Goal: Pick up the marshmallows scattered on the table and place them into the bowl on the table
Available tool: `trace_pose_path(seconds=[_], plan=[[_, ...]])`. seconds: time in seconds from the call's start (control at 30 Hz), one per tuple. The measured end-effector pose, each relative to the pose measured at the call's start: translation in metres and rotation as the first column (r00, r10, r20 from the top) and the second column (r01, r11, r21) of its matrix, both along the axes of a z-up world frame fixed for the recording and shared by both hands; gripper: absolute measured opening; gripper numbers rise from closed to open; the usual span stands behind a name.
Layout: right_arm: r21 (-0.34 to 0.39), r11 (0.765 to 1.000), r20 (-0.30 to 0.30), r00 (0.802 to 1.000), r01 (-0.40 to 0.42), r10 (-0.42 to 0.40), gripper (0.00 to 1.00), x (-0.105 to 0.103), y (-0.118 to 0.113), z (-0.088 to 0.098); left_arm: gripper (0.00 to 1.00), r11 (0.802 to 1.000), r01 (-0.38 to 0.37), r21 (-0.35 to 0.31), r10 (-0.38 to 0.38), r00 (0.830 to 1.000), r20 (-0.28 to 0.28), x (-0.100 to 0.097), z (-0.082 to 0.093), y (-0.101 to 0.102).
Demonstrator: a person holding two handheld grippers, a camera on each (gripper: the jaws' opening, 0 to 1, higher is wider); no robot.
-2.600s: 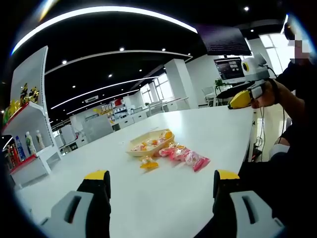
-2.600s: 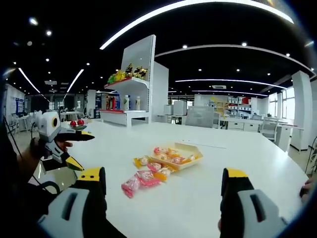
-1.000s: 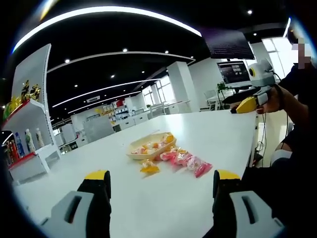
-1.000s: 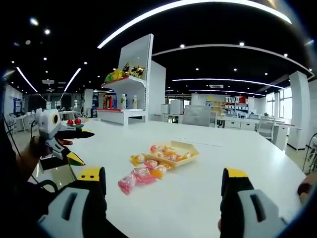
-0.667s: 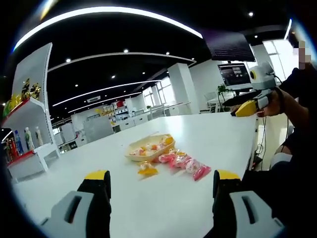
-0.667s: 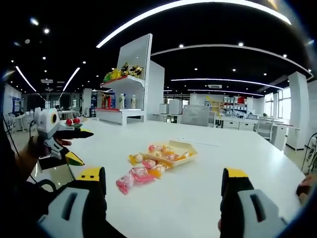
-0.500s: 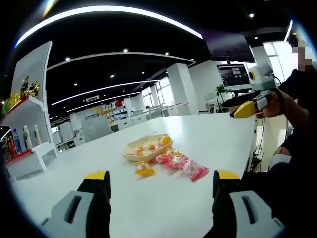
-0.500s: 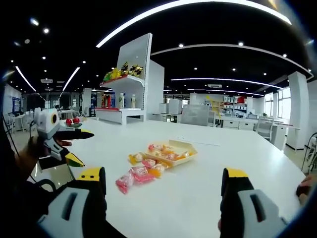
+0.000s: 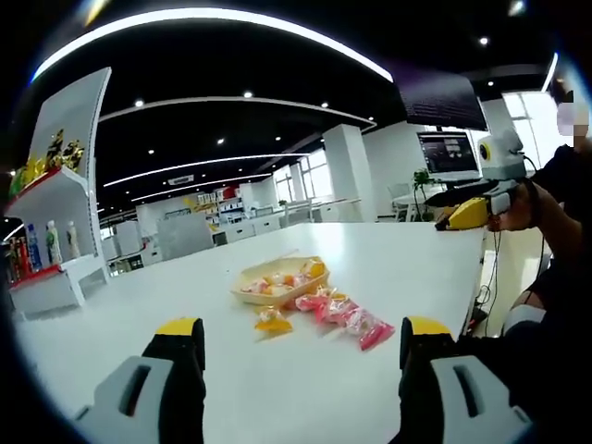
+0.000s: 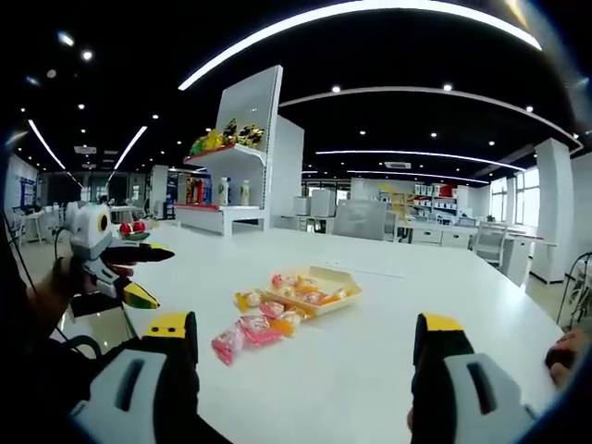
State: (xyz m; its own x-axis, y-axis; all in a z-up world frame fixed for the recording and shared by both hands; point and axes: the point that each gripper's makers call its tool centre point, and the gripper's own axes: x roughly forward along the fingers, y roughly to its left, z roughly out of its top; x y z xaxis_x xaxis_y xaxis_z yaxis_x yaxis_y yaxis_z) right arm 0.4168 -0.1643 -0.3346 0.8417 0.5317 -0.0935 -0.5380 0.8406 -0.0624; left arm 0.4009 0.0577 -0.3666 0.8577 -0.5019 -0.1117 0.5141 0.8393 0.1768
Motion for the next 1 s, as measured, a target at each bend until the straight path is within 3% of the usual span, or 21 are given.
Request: trace_pose_path(seconds=[0.23,0.4,0.73,0.9,1.0], plan=[[0.003,1.000,0.002,1.000,0.004,-0.004,0.94,0.000,-0.002,0.001,0.87,1.000,0.013,-0.018,-0.013,1.000,-0.001,0.007,0.001,-0.006],[0.003,1.000,-0.003,1.000,0.001,-0.001,0.94,0.000,-0.001,0.000,0.90,0.995,0.056,-0.084,-0.054,0.998,0.025,0.005,0.013,-0.015],[0.001,1.000,-0.005,1.000,-0.002,0.002,0.94,0.001,-0.002,-0.002,0.91,0.995,0.059,-0.076,-0.057,0.998,0.020,0.014,0.012,-0.021],[0.001,1.000,-0.003,1.000,-0.005,0.005,0.94,0.002,-0.002,-0.003,0.94,0.988,0.070,-0.141,-0.074,0.997,-0.028,0.021,0.008,-0.029],[0.003,1.000,-0.002,1.000,-0.009,0.009,0.94,0.002,-0.001,-0.003,0.95,0.988,0.067,-0.139,-0.073,0.997,-0.037,0.024,0.007,-0.032]])
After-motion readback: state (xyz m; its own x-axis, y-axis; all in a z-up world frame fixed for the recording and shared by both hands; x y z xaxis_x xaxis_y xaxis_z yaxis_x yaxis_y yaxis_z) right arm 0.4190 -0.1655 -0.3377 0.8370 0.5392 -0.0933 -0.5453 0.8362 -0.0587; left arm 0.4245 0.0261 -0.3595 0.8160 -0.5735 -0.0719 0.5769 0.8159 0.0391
